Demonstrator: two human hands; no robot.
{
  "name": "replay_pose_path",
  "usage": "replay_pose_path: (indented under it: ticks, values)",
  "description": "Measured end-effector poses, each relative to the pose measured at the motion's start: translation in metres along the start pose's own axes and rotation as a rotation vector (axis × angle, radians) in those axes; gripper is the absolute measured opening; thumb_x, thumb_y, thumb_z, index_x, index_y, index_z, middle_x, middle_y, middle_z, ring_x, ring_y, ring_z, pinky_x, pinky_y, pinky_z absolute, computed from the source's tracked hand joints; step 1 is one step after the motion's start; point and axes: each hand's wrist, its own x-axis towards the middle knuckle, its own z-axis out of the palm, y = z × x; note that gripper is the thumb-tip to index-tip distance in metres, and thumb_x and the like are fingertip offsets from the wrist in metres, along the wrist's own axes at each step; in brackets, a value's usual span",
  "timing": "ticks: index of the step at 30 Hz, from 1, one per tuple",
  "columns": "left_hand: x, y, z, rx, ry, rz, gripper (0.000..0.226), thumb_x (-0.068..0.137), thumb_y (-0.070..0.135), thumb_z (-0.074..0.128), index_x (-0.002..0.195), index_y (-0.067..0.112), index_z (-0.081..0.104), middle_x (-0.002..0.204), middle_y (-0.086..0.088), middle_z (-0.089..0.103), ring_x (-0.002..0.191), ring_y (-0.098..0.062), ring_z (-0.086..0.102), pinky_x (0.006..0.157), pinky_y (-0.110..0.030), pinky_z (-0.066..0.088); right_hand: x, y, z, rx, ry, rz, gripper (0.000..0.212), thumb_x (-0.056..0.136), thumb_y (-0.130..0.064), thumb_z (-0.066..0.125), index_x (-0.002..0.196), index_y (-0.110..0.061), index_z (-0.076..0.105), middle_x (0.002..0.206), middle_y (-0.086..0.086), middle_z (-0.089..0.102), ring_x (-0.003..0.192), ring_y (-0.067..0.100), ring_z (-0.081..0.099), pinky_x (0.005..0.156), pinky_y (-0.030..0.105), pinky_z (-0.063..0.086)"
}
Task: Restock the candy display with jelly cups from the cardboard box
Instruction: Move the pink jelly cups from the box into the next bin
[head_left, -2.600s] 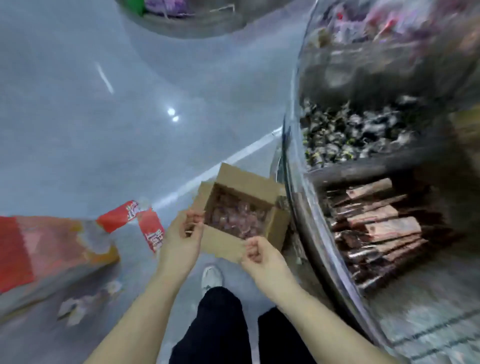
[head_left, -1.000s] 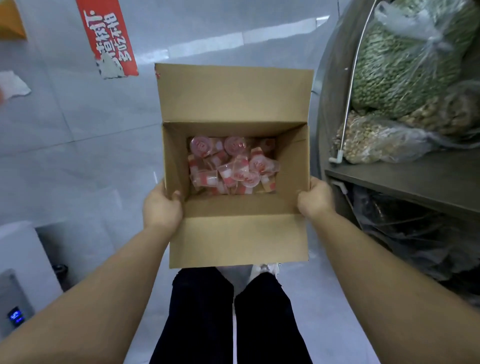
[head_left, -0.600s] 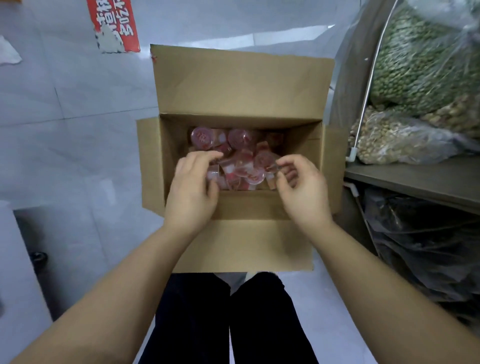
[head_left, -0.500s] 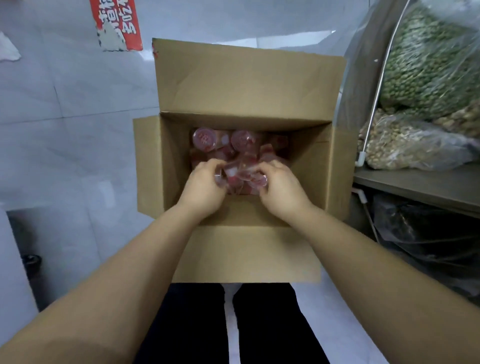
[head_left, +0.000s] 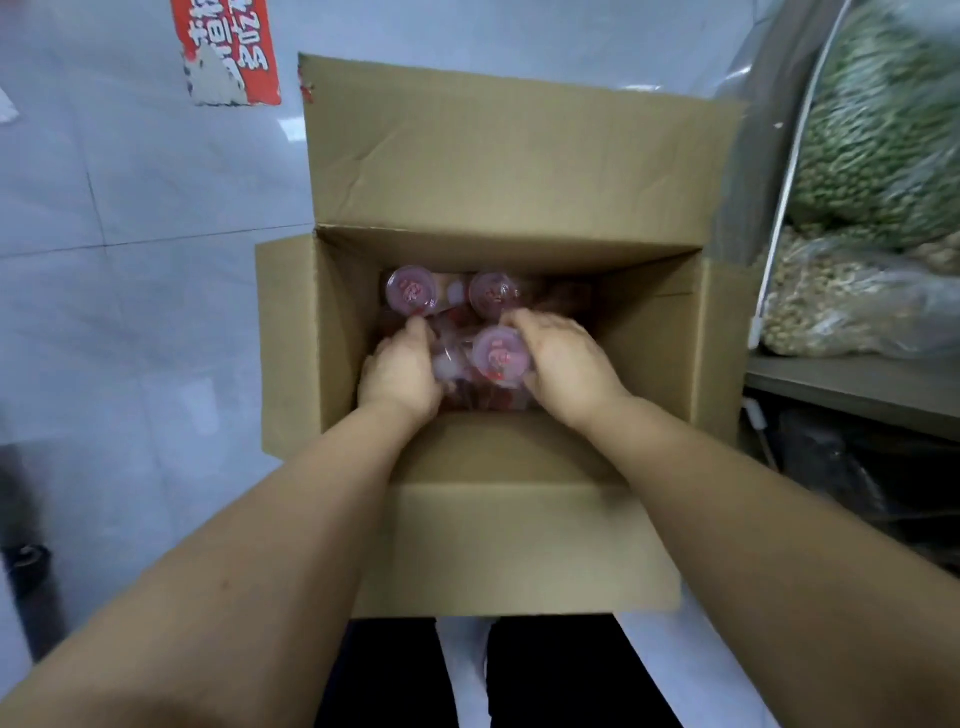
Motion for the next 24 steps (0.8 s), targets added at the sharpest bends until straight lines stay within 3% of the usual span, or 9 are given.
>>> replay_pose_path:
  ticks: [4, 6, 8, 12, 16, 20, 24]
  values:
    - [-0.081, 0.028, -0.059, -0.574, 0.067, -0.008, 0.042, 0.073, 0.018, 0.074, 0.103, 0.015, 0.044, 0.099, 0.0, 0.064, 0.092, -0.019, 0.062, 0.082, -0.034, 0.05, -0.065, -0.055, -0.066, 0.746, 0.233, 0.411, 0.038, 0.075, -0.015, 0.073, 0.108, -0.015, 0.054, 0.102, 0.0, 0.066, 0.096, 0.02, 0.062, 0.08, 0.029, 0.047]
    - [-0.132, 0.049, -0.1, -0.759, 0.099, 0.083, 0.04, 0.074, 0.01, 0.07, 0.103, 0.023, 0.045, 0.096, 0.01, 0.061, 0.086, -0.004, 0.061, 0.079, -0.025, 0.05, -0.103, -0.091, -0.11, 0.915, 0.341, 0.487, 0.041, 0.069, -0.016, 0.078, 0.103, -0.021, 0.056, 0.094, -0.008, 0.066, 0.088, 0.011, 0.063, 0.077, 0.022, 0.048]
    - [-0.188, 0.077, -0.153, -0.864, 0.098, 0.223, 0.043, 0.073, 0.006, 0.065, 0.102, 0.032, 0.046, 0.098, 0.009, 0.06, 0.086, 0.0, 0.059, 0.078, -0.019, 0.048, -0.143, -0.13, -0.167, 1.0, 0.468, 0.48, 0.043, 0.065, -0.007, 0.078, 0.097, -0.024, 0.056, 0.09, -0.011, 0.065, 0.083, 0.006, 0.062, 0.075, 0.016, 0.047]
    - [-0.3, 0.144, -0.261, -0.877, 0.035, 0.479, 0.045, 0.07, 0.01, 0.066, 0.102, 0.036, 0.047, 0.098, 0.025, 0.061, 0.091, 0.004, 0.059, 0.079, -0.016, 0.049, -0.23, -0.199, -0.293, 1.082, 0.665, 0.398, 0.049, 0.061, 0.0, 0.075, 0.093, -0.029, 0.052, 0.086, -0.016, 0.062, 0.077, -0.008, 0.058, 0.071, 0.007, 0.043]
    - [-0.393, 0.218, -0.331, -0.826, 0.011, 0.713, 0.049, 0.068, 0.018, 0.075, 0.102, 0.038, 0.044, 0.105, 0.028, 0.061, 0.096, 0.004, 0.061, 0.081, -0.011, 0.046, -0.319, -0.235, -0.394, 1.073, 0.787, 0.304, 0.048, 0.063, -0.004, 0.072, 0.098, -0.03, 0.053, 0.094, -0.017, 0.063, 0.087, 0.0, 0.061, 0.077, 0.016, 0.047]
    - [-0.478, 0.298, -0.369, -0.767, -0.095, 0.998, 0.052, 0.069, 0.013, 0.074, 0.1, 0.037, 0.04, 0.099, 0.027, 0.062, 0.089, 0.01, 0.06, 0.076, -0.003, 0.042, -0.416, -0.243, -0.479, 0.991, 1.024, 0.291, 0.043, 0.066, -0.023, 0.075, 0.097, -0.041, 0.053, 0.098, -0.021, 0.064, 0.09, -0.004, 0.061, 0.077, 0.012, 0.047]
    - [-0.54, 0.381, -0.365, -0.743, -0.235, 1.171, 0.051, 0.067, 0.015, 0.075, 0.102, 0.033, 0.042, 0.099, 0.026, 0.06, 0.092, 0.007, 0.059, 0.078, -0.006, 0.043, -0.5, -0.223, -0.529, 0.91, 1.251, 0.269, 0.046, 0.066, -0.023, 0.074, 0.1, -0.045, 0.052, 0.101, -0.027, 0.062, 0.092, -0.01, 0.059, 0.074, 0.002, 0.042]
